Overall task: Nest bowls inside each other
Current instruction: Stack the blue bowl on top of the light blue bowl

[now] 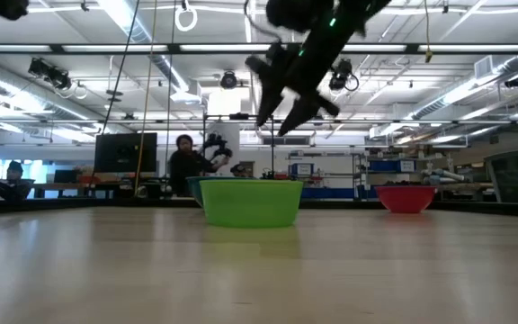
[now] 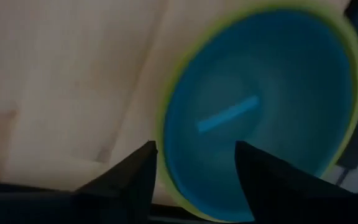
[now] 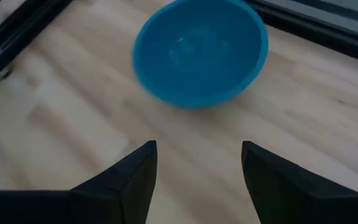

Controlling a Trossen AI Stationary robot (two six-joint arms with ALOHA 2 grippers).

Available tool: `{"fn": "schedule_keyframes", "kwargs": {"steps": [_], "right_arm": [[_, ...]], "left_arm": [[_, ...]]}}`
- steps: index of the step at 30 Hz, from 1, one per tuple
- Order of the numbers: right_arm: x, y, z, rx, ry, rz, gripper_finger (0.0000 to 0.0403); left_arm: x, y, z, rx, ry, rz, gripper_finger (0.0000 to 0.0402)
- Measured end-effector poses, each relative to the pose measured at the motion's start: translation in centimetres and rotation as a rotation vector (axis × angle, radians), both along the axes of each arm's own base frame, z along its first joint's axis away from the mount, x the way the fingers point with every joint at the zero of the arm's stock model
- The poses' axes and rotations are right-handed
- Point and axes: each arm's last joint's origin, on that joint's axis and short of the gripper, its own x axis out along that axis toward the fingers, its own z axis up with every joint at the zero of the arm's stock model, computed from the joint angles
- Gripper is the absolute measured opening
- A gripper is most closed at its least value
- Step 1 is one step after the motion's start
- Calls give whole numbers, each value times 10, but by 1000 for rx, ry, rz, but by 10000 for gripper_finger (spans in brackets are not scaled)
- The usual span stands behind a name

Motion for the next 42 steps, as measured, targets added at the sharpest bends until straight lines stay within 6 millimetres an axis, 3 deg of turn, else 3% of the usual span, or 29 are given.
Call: {"fn": "schedule_keyframes", "kwargs": {"steps": [6,10,18,23,27,30,34,42], "right_arm": [[17,-56,-44,105,-27,-154,219],[20,-80,-63,185,-55,-212,214],[27,-102,-88,283,-83,-237,196],[28,-104,-88,262,-78,-226,112],[28,-99,-78,212,-60,-143,21],[31,-83,-60,138,-59,-68,25],[35,-46,-27,14,-72,46,21],[35,12,15,-190,-103,143,21]], "left_arm": [[-1,17,30,147,8,114,223],[-1,23,37,196,2,202,214],[5,31,37,224,-22,352,206],[12,41,37,285,-71,443,206],[18,59,38,390,-120,538,205],[24,75,39,498,-158,564,205],[33,99,40,603,-174,578,205],[54,139,44,640,-259,645,205]]}}
